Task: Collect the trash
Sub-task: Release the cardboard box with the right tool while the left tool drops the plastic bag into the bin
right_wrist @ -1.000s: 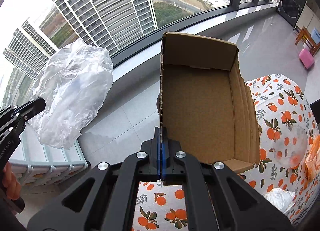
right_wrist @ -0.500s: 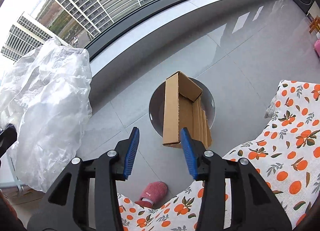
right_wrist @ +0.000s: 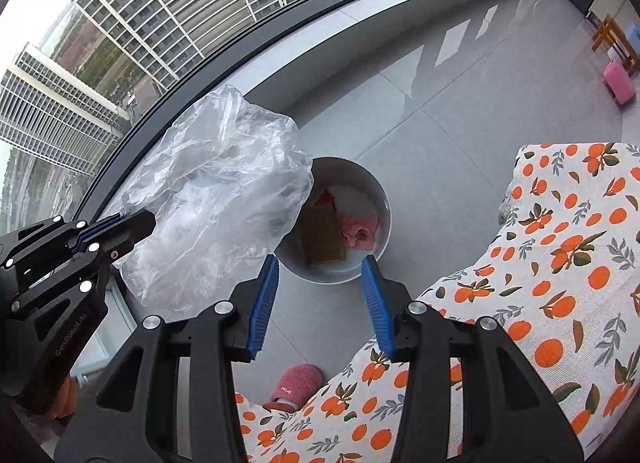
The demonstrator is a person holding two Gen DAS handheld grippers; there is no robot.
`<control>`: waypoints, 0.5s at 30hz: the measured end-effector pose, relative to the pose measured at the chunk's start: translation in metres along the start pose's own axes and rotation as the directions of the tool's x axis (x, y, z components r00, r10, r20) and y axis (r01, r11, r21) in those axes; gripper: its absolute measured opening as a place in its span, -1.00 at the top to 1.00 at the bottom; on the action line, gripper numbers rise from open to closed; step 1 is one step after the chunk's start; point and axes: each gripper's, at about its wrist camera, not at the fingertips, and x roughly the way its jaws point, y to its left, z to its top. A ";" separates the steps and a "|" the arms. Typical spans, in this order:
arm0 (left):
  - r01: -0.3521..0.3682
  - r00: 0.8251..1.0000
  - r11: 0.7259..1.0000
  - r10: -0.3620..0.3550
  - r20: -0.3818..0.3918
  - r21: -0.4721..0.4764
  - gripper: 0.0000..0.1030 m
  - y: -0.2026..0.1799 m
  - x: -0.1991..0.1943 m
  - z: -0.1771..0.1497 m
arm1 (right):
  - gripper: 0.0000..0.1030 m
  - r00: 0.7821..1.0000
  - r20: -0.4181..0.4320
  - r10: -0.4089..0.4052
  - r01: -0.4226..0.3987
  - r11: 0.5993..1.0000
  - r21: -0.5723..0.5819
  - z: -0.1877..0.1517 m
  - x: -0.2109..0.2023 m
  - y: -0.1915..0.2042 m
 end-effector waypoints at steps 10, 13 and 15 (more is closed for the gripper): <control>0.049 0.991 0.997 -0.040 -0.128 0.064 0.81 0.008 0.070 -0.019 | 0.20 1.000 0.014 -0.008 0.006 0.996 0.085 -0.021 -0.026 -0.021; 0.087 0.989 0.994 -0.077 -0.128 0.070 0.19 0.002 0.070 -0.020 | 0.20 1.000 0.015 -0.010 0.008 0.996 0.088 -0.031 -0.032 -0.020; 0.059 0.995 0.993 -0.050 -0.083 0.098 -0.36 -0.004 0.064 -0.018 | 0.19 1.000 0.015 -0.012 0.010 0.996 0.087 -0.038 -0.036 -0.018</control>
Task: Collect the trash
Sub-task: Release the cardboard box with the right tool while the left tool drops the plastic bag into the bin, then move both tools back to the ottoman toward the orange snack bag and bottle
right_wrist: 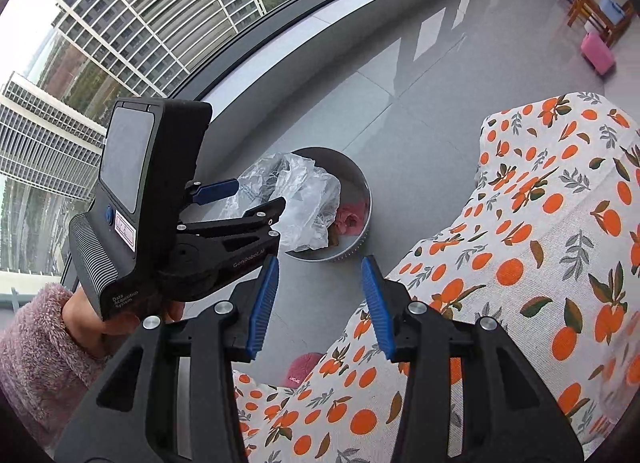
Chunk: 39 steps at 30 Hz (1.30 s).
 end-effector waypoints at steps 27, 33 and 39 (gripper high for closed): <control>0.068 0.993 0.965 -0.090 0.077 0.252 -0.37 -0.177 -0.209 -0.016 | -0.06 0.956 0.208 -0.208 0.128 0.931 0.341 -0.118 -0.197 -0.142; 0.113 0.983 0.940 -0.153 0.104 0.321 -0.40 -0.251 -0.247 -0.015 | -0.06 0.939 0.232 -0.253 0.148 0.907 0.394 -0.156 -0.240 -0.191; 0.158 0.977 0.932 -0.196 0.086 0.326 -0.42 -0.308 -0.238 -0.003 | -0.06 0.934 0.249 -0.256 0.142 0.906 0.399 -0.173 -0.262 -0.230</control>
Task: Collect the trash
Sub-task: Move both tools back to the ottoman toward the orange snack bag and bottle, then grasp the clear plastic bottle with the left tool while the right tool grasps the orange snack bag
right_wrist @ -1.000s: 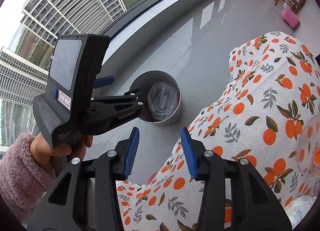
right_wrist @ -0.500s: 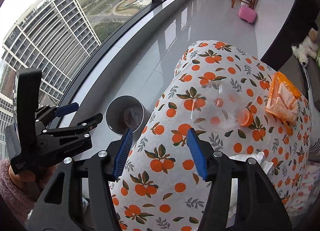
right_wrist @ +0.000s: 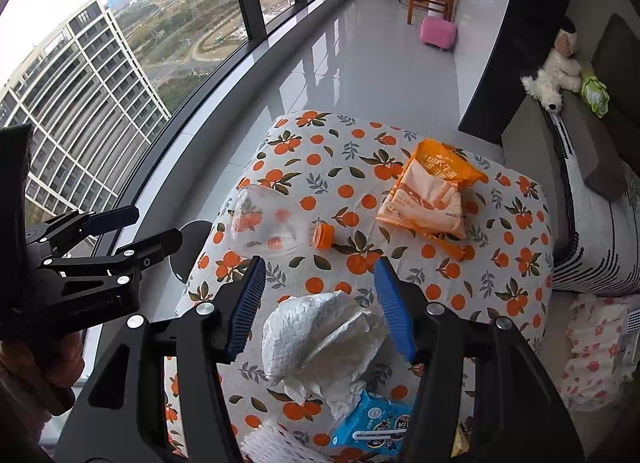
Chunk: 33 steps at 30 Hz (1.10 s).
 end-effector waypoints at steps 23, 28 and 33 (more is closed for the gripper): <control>0.005 0.999 0.990 0.002 -0.051 0.138 0.36 -0.054 0.087 0.012 | -0.06 0.997 -0.064 0.048 -0.047 0.999 0.010 0.001 0.043 -0.055; 0.026 1.000 0.983 -0.026 -0.004 0.184 0.68 -0.069 0.070 0.012 | -0.06 0.997 -0.056 0.043 -0.042 0.999 0.022 0.007 0.047 -0.058; 0.012 0.999 0.972 -0.023 0.046 0.233 0.92 -0.080 0.056 0.016 | -0.06 0.999 -0.040 0.020 -0.018 0.999 0.051 0.015 0.054 -0.069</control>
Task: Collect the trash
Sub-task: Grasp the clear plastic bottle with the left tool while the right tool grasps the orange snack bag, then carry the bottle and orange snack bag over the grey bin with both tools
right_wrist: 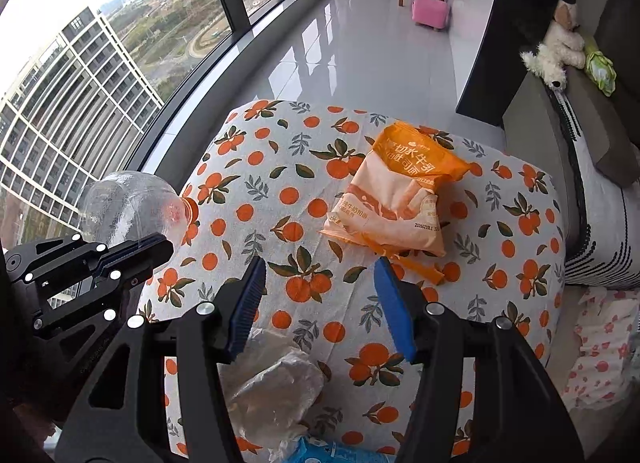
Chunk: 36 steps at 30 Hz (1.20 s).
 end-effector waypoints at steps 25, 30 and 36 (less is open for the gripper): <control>-0.031 0.999 0.997 0.032 0.009 -0.064 0.93 0.015 -0.015 -0.009 | 0.96 0.991 -0.093 -0.095 0.099 0.994 0.036 0.006 0.093 -0.050; -0.038 0.999 0.994 0.042 0.035 -0.104 0.93 0.024 -0.029 -0.016 | 0.97 0.997 -0.040 -0.067 0.066 0.998 -0.017 0.000 0.059 -0.025; -0.064 0.995 0.984 0.075 0.062 -0.166 0.93 0.047 -0.057 -0.034 | 0.97 1.000 -0.012 -0.002 0.000 0.994 -0.112 0.002 0.022 0.026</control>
